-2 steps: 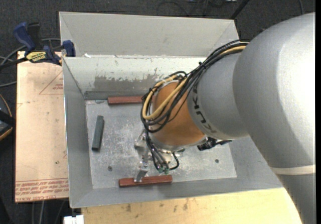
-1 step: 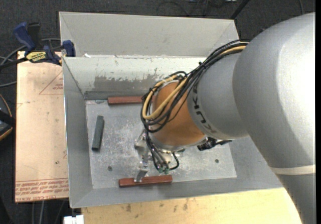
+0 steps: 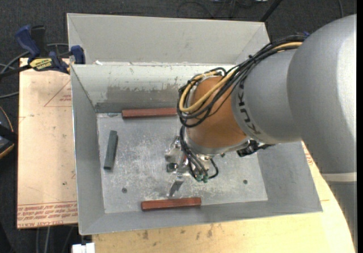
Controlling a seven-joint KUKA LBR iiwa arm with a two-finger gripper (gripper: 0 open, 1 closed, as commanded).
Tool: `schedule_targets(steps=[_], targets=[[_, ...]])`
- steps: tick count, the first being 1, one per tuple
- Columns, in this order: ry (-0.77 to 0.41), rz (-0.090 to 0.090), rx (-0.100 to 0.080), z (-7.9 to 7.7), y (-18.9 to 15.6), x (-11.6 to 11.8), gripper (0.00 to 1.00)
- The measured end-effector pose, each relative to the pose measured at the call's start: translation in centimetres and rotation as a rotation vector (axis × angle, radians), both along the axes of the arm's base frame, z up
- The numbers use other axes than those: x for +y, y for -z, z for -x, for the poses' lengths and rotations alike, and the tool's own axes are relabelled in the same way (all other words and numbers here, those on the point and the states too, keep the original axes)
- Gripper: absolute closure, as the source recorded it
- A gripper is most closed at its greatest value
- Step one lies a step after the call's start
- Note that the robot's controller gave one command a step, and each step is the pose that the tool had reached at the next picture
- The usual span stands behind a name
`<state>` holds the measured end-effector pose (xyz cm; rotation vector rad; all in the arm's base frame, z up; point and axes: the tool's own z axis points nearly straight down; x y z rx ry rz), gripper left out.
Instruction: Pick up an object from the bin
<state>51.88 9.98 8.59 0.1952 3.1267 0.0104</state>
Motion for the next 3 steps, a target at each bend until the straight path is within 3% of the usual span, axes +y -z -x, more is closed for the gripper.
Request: schedule_targets(steps=[1,2,3], targets=[[0.127,0.004,-0.002,-2.0,0.6,-3.5,0.00],[-0.032,0.003,-0.015,-4.8,0.7,-3.5,1.00],[-0.031,0.002,-0.015,-4.8,0.7,-3.5,1.00]])
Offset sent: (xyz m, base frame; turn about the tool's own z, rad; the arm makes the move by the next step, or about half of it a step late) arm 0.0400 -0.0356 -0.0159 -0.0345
